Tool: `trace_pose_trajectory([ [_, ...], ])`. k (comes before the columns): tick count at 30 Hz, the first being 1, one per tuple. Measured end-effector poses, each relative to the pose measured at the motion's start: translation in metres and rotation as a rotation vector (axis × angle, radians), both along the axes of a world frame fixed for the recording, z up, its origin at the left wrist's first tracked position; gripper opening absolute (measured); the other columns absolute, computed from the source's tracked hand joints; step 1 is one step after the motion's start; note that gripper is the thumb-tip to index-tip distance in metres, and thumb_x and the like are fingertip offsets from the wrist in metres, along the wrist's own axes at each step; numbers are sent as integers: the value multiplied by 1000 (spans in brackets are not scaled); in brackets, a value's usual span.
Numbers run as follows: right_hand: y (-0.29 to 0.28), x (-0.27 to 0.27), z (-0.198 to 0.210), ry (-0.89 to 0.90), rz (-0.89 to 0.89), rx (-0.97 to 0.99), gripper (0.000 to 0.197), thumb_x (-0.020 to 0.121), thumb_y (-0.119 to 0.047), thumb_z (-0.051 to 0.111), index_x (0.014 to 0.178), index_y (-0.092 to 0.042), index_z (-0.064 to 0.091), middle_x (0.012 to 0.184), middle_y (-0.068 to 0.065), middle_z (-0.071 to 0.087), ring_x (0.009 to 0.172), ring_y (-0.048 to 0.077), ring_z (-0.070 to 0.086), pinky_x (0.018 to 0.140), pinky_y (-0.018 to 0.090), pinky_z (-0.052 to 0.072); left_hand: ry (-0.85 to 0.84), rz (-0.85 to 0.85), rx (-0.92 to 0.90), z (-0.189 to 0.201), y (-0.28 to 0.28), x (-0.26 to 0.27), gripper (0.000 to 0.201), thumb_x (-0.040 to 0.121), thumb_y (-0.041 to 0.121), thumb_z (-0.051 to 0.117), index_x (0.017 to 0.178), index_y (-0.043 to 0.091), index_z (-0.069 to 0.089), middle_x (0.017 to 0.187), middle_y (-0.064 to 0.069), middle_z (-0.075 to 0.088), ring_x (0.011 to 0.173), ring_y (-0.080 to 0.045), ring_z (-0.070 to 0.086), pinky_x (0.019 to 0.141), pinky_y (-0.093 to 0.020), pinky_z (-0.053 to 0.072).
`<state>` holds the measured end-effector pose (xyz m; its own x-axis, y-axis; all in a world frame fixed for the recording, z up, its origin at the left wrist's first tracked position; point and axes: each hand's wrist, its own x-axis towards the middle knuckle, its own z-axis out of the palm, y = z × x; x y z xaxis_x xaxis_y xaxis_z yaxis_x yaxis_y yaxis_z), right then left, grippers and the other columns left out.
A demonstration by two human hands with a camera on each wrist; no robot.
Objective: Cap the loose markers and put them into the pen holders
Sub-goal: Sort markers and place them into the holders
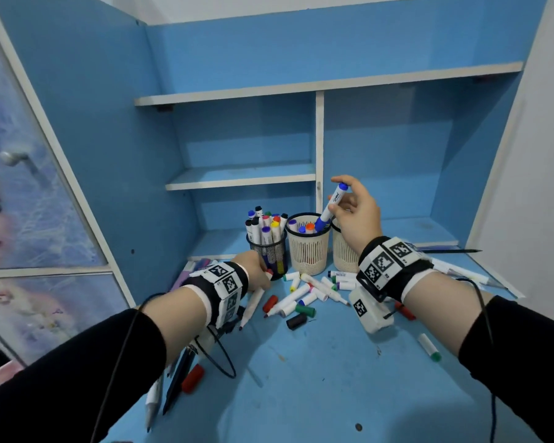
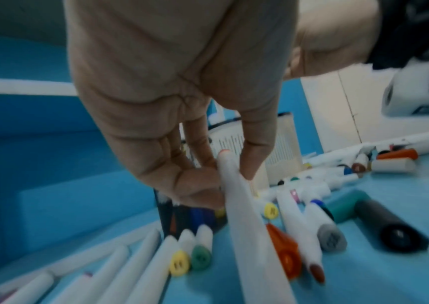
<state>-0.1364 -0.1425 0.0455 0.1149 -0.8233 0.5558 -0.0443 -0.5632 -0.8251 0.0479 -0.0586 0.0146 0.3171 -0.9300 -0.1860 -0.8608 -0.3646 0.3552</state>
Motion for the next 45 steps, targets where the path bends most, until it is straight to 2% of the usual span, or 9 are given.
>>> trace_pose_trajectory([
  [4, -10, 7, -5, 151, -121, -35, 35, 89, -1, 55, 118, -21, 61, 99, 0, 56, 82, 6, 56, 70, 1, 40, 85, 20, -151, 23, 12, 1, 20, 76, 15, 72, 93, 10, 64, 76, -3, 59, 62, -17, 58, 59, -26, 50],
  [9, -22, 12, -15, 424, -169, -114, 28, 87, -4, 58, 114, -14, 54, 95, 2, 55, 83, 15, 54, 81, 29, 48, 109, -14, -267, 45, 36, -2, 12, 73, 11, 73, 72, 10, 61, 75, -10, 63, 67, -25, 64, 69, -35, 59],
  [14, -31, 12, -31, 832, -229, -147, 25, 93, -23, 55, 117, -21, 62, 111, 9, 62, 104, 26, 56, 93, 35, 46, 226, -31, -381, 59, 64, -8, 12, 76, 8, 74, 81, 1, 66, 69, -7, 64, 59, -19, 64, 63, -27, 58],
  [18, -25, 8, -31, 837, -182, -129, 30, 93, -26, 53, 121, -22, 62, 115, 11, 59, 108, 27, 54, 96, 37, 45, 427, -5, -451, 58, 89, -14, 10, 75, 4, 75, 77, 6, 66, 64, -6, 67, 54, -12, 64, 53, -17, 52],
  [24, 2, -12, -24, 759, -75, -269, 21, 87, -8, 52, 97, -15, 70, 96, 5, 66, 101, 18, 55, 88, 31, 43, 684, 28, -416, 29, 126, -23, 10, 77, -1, 73, 79, 5, 64, 61, -6, 68, 56, -17, 66, 58, -26, 57],
  [33, 17, -58, -39, 1565, 132, 53, 26, 78, -14, 70, 103, -18, 69, 89, 0, 63, 82, 14, 54, 65, 22, 43, 1008, 211, -390, -41, 166, -34, 7, 80, -2, 69, 85, 1, 65, 67, -9, 69, 55, -15, 68, 51, -18, 53],
  [37, 14, -62, -40, 1606, 131, 203, 36, 69, -13, 81, 102, -13, 68, 73, -5, 59, 61, 11, 55, 52, 18, 45, 1252, 328, -394, -73, 167, -50, 9, 80, -7, 64, 89, -7, 62, 63, -11, 69, 51, -17, 67, 49, -19, 53],
  [41, 13, -51, -46, 1642, 60, 86, 38, 73, -8, 75, 108, -17, 63, 99, 4, 63, 83, 17, 53, 70, 26, 46, 1335, 382, -467, -87, 164, -59, 4, 82, -8, 62, 85, -7, 61, 62, -15, 67, 49, -20, 66, 46, -19, 52],
  [45, 18, -34, -47, 1601, 155, -51, 38, 80, -8, 66, 117, -18, 60, 113, 7, 61, 87, 16, 48, 70, 24, 37, 1332, 368, -530, -90, 166, -57, 6, 83, -6, 62, 88, -9, 61, 60, -14, 67, 50, -19, 66, 49, -19, 53],
])
